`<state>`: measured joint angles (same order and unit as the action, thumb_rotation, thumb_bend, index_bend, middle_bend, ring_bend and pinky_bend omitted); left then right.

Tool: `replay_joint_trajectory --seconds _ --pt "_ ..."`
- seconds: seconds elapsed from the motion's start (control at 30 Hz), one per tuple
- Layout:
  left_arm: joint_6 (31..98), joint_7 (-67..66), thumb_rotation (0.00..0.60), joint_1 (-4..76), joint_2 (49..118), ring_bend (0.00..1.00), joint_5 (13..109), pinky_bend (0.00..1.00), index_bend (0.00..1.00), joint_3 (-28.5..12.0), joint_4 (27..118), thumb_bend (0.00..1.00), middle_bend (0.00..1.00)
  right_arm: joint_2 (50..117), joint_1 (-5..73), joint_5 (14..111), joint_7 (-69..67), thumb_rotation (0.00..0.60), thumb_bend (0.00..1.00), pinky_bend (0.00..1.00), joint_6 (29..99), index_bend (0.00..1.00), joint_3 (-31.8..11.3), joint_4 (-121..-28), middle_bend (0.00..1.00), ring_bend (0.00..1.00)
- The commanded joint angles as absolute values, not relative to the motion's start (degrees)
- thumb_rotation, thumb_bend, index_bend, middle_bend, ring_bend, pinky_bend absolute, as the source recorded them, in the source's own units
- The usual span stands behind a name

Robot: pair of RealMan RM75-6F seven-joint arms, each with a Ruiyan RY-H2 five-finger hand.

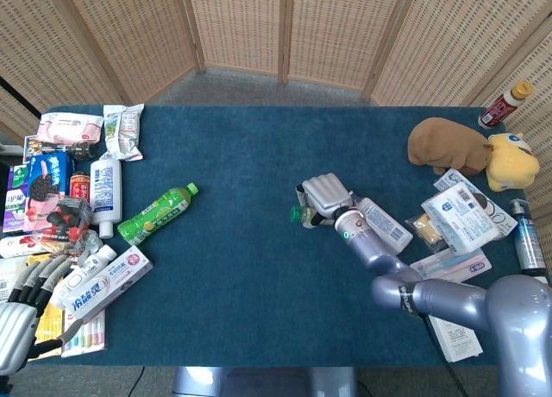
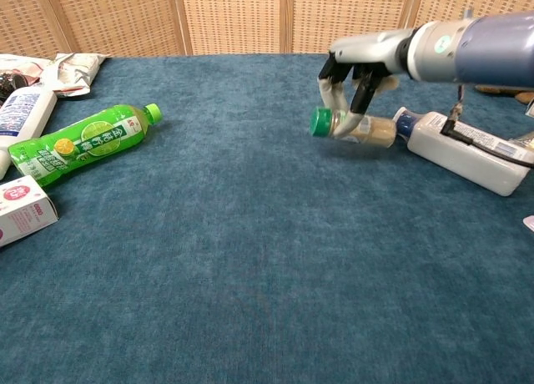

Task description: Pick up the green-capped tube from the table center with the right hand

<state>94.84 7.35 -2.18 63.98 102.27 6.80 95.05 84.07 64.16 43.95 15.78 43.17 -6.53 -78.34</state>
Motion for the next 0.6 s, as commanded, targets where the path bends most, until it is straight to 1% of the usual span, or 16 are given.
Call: replay_joint_trajectory --seconds 0.03,0.13,0.27,0.47,0.6 --pt "94.7 7.1 0.600 -2.1 64.2 0.00 102.5 0.00 0.00 6.8 95.0 0.30 0.00 77.7 61.5 45.4 14.8 0.600 0.17 0.91 47.5 0.65 -9.2 -87.0 1.00 0.84" --pt "94.5 6.4 0.600 -1.9 64.4 0.00 102.8 0.00 0.00 6.8 95.3 0.30 0.00 73.4 59.8 46.1 14.8 0.600 0.16 0.91 50.8 0.65 -10.8 -93.8 1.00 0.84" --pt "94.1 5.9 0.600 -1.6 64.4 0.00 103.4 0.00 0.00 6.9 95.7 0.30 0.00 69.2 58.2 46.4 15.0 0.600 0.16 0.91 54.0 0.65 -12.5 -100.3 1.00 0.85" --pt "94.7 5.9 0.600 -1.7 64.5 0.00 104.0 0.00 0.00 7.0 95.7 0.30 0.00 65.0 56.5 46.7 16.4 0.600 0.16 0.91 57.2 0.65 -14.0 -107.1 1.00 0.85" --pt "95.0 5.9 0.600 -1.9 64.6 0.00 104.3 0.00 0.00 7.2 95.4 0.30 0.00 63.7 55.8 46.8 17.2 0.600 0.16 0.91 57.8 0.65 -14.3 -109.4 1.00 0.85"
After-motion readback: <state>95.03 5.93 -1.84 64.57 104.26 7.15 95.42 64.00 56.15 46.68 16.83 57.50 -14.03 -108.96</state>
